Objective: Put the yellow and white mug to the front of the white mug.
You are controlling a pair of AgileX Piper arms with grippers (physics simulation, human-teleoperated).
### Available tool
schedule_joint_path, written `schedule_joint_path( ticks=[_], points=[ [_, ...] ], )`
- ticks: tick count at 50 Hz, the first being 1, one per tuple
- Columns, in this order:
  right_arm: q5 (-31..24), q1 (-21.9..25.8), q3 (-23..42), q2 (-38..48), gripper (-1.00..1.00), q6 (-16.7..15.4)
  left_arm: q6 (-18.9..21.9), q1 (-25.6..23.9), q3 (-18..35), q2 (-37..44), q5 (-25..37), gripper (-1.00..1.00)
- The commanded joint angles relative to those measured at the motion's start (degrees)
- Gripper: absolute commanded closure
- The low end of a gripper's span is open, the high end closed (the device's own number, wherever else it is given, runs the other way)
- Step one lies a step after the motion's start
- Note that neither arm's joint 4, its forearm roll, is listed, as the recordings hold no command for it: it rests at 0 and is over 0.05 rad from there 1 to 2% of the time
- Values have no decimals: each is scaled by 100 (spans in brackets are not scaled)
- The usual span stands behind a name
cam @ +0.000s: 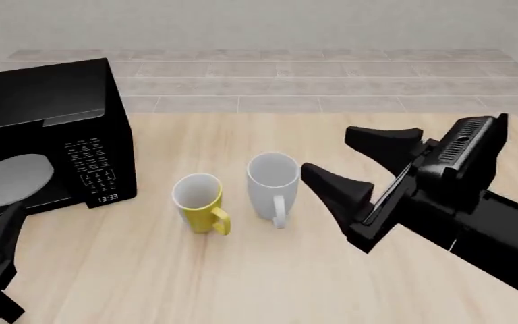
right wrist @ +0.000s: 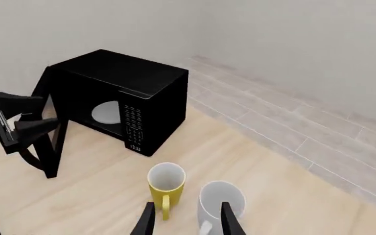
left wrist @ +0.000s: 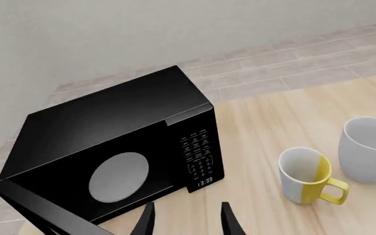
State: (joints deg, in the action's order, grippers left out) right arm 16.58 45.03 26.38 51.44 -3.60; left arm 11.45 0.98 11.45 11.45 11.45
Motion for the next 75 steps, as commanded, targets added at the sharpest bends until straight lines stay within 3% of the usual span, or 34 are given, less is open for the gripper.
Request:
schedule_joint_path(
  ticks=[1, 3, 18, 45, 50, 63, 75],
  points=[
    [134, 626, 421, 693, -100, 87, 1, 0, 1, 1, 1, -100],
    [140, 638, 479, 829, -100, 205, 1, 0, 1, 1, 1, -100],
    [379, 602, 645, 1499, -100, 179, 1, 0, 1, 1, 1, -100],
    [1235, 599, 669, 2880, -100, 531, 1, 0, 1, 1, 1, -100],
    [1014, 618, 839, 2920, -100, 598, 1, 0, 1, 1, 1, -100],
    [-262, 755, 1581, 2935, -100, 296, 1, 0, 1, 1, 1, -100],
    [-719, 783, 1964, 3150, -100, 355, 1, 0, 1, 1, 1, -100]
  ],
)
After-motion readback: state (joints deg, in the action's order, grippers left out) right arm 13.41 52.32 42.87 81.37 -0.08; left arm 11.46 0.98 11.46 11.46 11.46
